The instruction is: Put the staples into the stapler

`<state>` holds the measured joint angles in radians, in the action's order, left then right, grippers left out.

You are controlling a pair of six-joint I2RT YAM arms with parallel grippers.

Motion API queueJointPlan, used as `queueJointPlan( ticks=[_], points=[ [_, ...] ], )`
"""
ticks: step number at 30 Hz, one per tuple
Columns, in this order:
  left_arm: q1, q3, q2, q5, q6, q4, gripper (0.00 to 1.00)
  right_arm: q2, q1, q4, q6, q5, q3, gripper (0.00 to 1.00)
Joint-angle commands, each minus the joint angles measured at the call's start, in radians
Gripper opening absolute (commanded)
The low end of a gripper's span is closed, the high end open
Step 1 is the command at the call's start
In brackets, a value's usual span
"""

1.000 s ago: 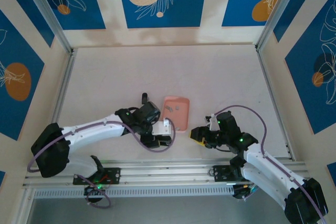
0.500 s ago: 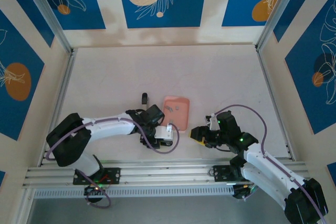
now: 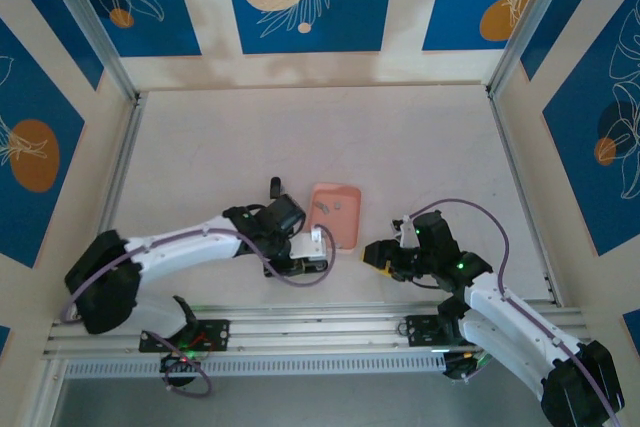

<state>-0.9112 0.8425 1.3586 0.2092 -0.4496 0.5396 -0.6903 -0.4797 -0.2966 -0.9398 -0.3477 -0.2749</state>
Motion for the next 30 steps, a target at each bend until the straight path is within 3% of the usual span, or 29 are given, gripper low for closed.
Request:
queueJointPlan(
  ticks=[1,7,11,17,21,30],
  points=[
    [0.042,-0.034,-0.149,-0.034,0.206,-0.073,0.19,0.006,0.010,-0.027,0.030,-0.005,-0.038,0.57],
    [0.174,-0.073,-0.267,-0.223,0.457,-0.157,0.19,0.000,0.016,-0.028,0.031,0.007,-0.060,0.57],
    [0.274,-0.051,-0.247,-0.392,0.649,-0.177,0.08,-0.011,0.016,-0.036,0.033,0.018,-0.081,0.56],
    [0.378,-0.006,-0.083,-0.433,0.795,-0.182,0.06,-0.055,0.015,-0.034,0.033,0.022,-0.114,0.56],
    [0.392,0.020,0.007,-0.479,0.881,-0.169,0.00,-0.067,0.013,-0.039,0.030,0.029,-0.124,0.56],
    [0.409,0.028,0.090,-0.484,0.888,-0.251,0.10,-0.102,0.008,-0.023,0.018,0.039,-0.131,0.56]
  ],
)
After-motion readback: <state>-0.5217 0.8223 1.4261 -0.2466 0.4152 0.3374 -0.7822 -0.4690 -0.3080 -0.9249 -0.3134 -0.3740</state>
